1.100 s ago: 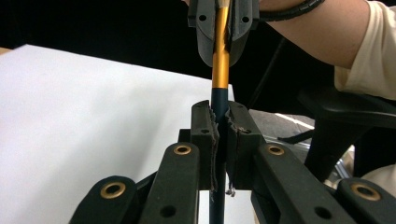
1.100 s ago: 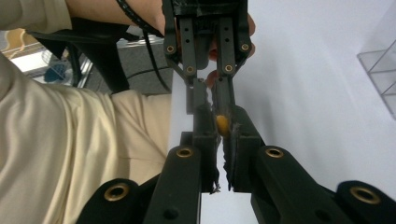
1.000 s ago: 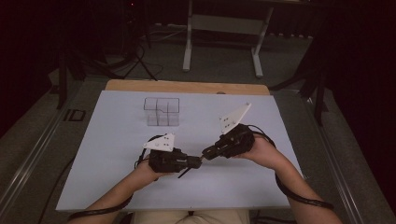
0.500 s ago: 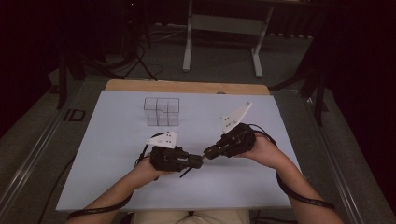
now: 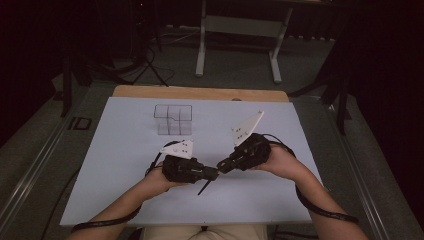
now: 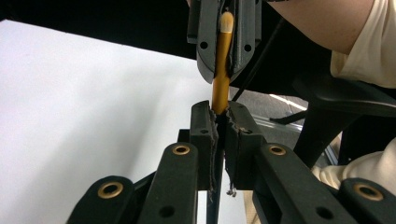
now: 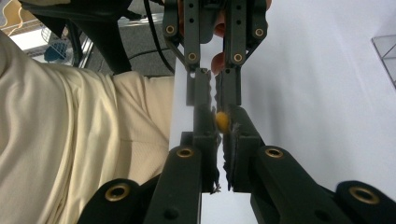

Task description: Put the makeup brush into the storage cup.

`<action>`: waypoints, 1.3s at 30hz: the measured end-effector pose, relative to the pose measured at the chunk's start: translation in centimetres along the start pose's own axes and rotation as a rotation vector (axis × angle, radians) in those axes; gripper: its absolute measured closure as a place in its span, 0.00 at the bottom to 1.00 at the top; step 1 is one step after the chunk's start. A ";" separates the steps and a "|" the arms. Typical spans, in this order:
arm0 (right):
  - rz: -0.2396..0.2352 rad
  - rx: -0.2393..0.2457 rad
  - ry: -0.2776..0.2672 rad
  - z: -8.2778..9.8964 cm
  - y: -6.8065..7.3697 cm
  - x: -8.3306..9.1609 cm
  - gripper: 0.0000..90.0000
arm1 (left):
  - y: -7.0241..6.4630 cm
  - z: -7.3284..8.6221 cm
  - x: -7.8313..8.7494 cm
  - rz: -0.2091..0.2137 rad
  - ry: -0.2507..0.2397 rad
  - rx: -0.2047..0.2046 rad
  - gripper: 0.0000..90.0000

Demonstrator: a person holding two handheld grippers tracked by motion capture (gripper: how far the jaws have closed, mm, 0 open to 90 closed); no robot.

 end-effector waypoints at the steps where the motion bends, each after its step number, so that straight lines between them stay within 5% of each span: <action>1: -0.005 0.002 0.004 0.0 0.0 0.0 0.94 | -0.1 0.0 0.0 -0.006 0.004 -0.011 0.93; 12: 0.011 0.003 -0.020 -0.3 -0.1 -0.2 0.90 | -0.2 0.2 0.4 -0.047 -0.020 -0.029 0.94; 18: 0.076 -0.027 -0.126 0.3 -0.2 0.6 0.74 | -0.3 -0.2 1.0 -0.071 -0.039 -0.040 0.94; 24: 0.133 -0.061 -0.239 1.0 -0.1 1.5 0.68 | -0.3 -0.1 1.3 -0.085 -0.049 -0.036 0.94; 33: 0.144 -0.106 -0.308 2.5 0.0 2.1 0.62 | -0.3 -0.7 2.5 -0.131 -0.095 -0.038 0.94; 39: 0.152 -0.117 -0.341 3.5 0.7 1.1 0.62 | -0.3 -1.4 3.4 -0.164 -0.151 -0.032 0.94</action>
Point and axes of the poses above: each handheld gripper's, and its own axes: x roughly backward along the jaws, z roughly out of its underside, y roughly to its left, the point moved 2 cm from there along -x, roughly forward along the jaws, and after that the axes turned 4 degrees about z, right-handed, at the moved point
